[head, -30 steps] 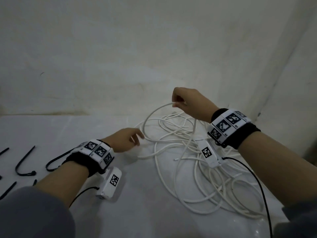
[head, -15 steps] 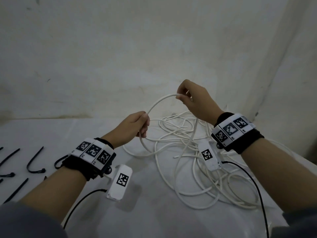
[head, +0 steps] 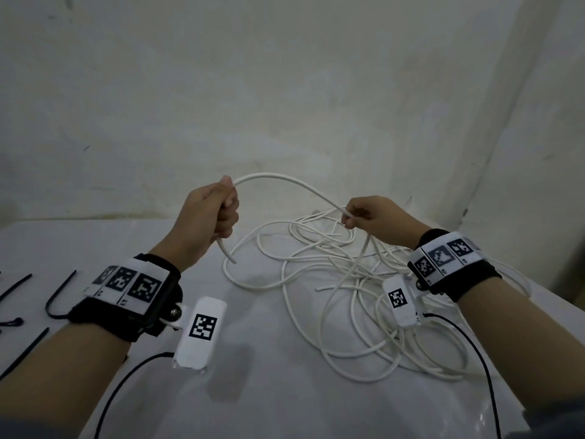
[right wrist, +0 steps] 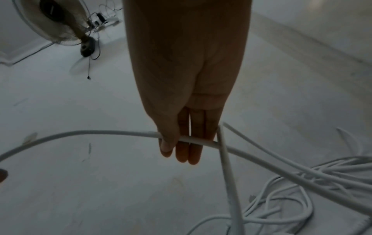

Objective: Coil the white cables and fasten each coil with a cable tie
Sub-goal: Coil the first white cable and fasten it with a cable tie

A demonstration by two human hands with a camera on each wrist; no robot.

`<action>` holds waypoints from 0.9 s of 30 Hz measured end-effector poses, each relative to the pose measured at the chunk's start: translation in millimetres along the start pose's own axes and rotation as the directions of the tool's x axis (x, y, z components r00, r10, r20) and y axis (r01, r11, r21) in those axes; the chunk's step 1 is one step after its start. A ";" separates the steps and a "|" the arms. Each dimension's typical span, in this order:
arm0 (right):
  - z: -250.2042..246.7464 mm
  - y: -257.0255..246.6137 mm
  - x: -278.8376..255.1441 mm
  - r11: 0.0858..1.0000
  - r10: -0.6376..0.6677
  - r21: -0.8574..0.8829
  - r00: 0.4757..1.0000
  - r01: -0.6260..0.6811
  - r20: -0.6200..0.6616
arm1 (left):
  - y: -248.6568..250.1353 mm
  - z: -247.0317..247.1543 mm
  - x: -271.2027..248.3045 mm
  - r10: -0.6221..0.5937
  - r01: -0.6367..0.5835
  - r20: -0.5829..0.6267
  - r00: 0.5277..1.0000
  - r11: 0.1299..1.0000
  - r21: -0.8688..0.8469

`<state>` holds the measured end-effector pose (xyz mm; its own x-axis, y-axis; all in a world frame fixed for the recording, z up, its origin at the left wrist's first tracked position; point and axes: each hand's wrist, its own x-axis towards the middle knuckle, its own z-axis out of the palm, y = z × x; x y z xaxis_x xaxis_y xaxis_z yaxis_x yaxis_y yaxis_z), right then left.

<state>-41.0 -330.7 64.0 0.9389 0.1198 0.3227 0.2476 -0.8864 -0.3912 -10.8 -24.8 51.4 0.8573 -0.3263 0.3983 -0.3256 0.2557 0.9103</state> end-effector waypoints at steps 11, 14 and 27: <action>-13.1 8.4 -7.0 0.962 0.017 -0.273 0.997 0.004 0.073 | 0.5 -2.5 -3.5 -0.015 0.014 -0.027 1.000 0.998 -0.058; -19.0 12.7 -9.7 0.859 0.152 -0.509 0.974 -0.047 0.167 | -2.2 -3.3 -3.3 -0.021 0.019 -0.028 0.999 0.998 -0.064; -31.6 37.8 -25.9 0.656 0.262 -0.752 0.952 -0.056 0.157 | -8.8 -15.8 0.0 -0.041 0.026 -0.173 0.984 0.996 -0.086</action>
<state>-63.5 -381.5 68.0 0.9964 -0.0475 0.0697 -0.0702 -0.9249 0.3736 -1.6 -12.7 41.6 0.9261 -0.1737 0.3348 -0.2673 0.3243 0.9074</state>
